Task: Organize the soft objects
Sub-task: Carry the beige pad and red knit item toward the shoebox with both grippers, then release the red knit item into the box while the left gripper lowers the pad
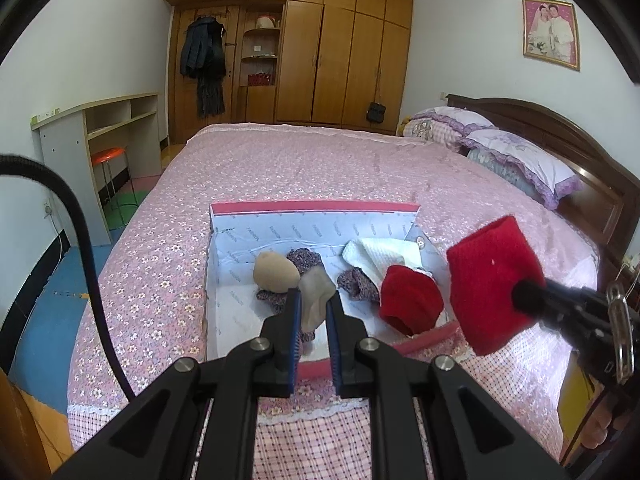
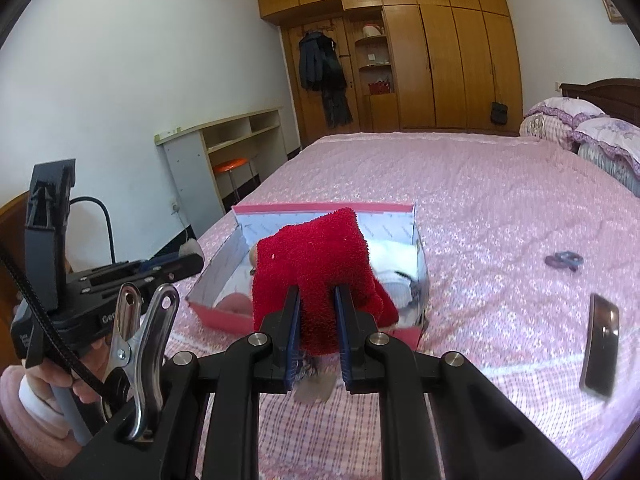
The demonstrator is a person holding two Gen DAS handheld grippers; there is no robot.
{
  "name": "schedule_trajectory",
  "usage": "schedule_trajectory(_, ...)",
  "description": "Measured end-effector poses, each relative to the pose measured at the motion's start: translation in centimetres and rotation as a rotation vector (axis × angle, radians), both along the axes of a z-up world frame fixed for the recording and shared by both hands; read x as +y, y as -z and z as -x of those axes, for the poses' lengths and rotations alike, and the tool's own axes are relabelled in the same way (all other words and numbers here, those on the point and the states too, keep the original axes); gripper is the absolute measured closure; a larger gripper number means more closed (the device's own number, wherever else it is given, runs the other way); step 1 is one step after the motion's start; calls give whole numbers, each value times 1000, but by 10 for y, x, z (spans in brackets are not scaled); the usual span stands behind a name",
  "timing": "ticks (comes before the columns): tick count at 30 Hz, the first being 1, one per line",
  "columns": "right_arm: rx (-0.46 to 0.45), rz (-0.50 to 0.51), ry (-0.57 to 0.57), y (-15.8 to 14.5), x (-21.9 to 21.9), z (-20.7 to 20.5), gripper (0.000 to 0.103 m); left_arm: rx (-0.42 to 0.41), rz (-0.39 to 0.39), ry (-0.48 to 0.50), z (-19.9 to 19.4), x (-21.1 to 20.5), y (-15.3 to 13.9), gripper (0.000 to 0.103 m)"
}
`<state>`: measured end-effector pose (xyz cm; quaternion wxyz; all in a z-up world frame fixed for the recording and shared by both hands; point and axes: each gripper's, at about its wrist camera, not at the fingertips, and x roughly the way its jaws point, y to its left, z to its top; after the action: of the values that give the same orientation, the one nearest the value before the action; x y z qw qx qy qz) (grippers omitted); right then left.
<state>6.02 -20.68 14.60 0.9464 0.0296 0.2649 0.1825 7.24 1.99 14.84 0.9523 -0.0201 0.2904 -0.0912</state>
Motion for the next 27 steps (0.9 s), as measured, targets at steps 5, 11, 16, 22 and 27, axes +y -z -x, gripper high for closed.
schedule_trajectory(5,1,7,3,0,3,-15,86,10,-10,-10,-15,-1,6,91)
schedule_trajectory(11,24,-6,-1,6,12,-38,86,43,-17,-25,-33,2,23,91)
schedule_trajectory(16,46,-18,3,11,20,-57,86,60,-34,-32,-45,1,34,91)
schedule_trajectory(22,74,-42,5,21,27,-80,86,69,-43,-30,-56,-1,42,91)
schedule_trajectory(27,85,-32,-2,27,36,-95,86,81,-44,-36,-66,0,48,91)
